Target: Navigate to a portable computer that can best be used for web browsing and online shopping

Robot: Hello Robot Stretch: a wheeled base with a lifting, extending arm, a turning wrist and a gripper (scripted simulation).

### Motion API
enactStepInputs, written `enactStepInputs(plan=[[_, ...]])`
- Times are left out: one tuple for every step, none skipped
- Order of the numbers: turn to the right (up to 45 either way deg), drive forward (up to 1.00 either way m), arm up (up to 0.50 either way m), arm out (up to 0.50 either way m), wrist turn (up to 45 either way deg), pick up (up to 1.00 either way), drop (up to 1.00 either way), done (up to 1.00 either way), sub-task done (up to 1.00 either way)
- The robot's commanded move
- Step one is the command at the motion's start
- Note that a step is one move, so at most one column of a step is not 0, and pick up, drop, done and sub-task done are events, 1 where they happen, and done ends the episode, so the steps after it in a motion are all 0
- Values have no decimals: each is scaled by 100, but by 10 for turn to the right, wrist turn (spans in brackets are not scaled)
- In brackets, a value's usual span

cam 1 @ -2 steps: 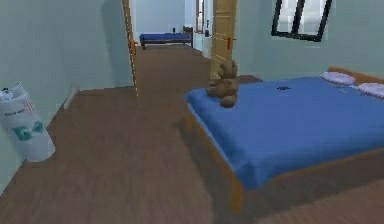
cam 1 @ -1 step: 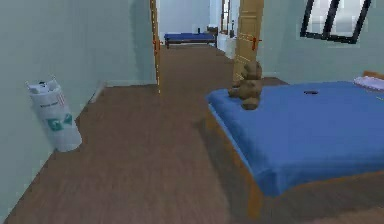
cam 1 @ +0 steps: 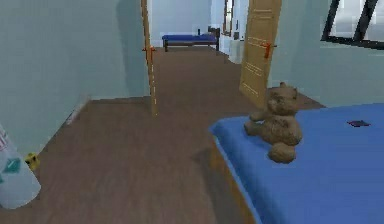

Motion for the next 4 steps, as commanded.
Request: enactStepInputs(plan=[[-90,0,0,0,0,0,0,0,0],[0,100,0,0,0,0,0,0,0],[0,80,0,0,0,0,0,0,0],[330,0,0,0,0,0,0,0,0]])
